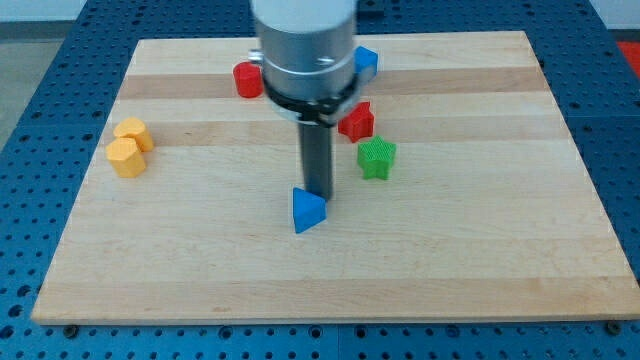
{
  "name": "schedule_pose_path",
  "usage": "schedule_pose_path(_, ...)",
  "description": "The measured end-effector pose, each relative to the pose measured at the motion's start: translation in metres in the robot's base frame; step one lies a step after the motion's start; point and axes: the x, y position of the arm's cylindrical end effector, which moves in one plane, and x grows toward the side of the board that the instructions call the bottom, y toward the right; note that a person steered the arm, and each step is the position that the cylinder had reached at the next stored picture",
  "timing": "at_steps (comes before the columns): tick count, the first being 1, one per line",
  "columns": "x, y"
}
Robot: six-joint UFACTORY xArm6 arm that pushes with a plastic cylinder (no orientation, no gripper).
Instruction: Move the green star parallel to the red star
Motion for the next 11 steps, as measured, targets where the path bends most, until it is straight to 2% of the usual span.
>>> schedule_pose_path(1, 0.012, 0.035)
schedule_pose_path(2, -0.001, 0.084)
schedule_pose_path(3, -0.039, 0.062)
schedule_pose_path(4, -0.048, 0.029)
schedule_pose_path(5, -0.042, 0.034)
schedule_pose_path(6, -0.057, 0.043)
schedule_pose_path(7, -0.089, 0.027)
schedule_pose_path(9, -0.117, -0.053)
schedule_pose_path(10, -0.121, -0.063)
schedule_pose_path(11, -0.148, -0.026)
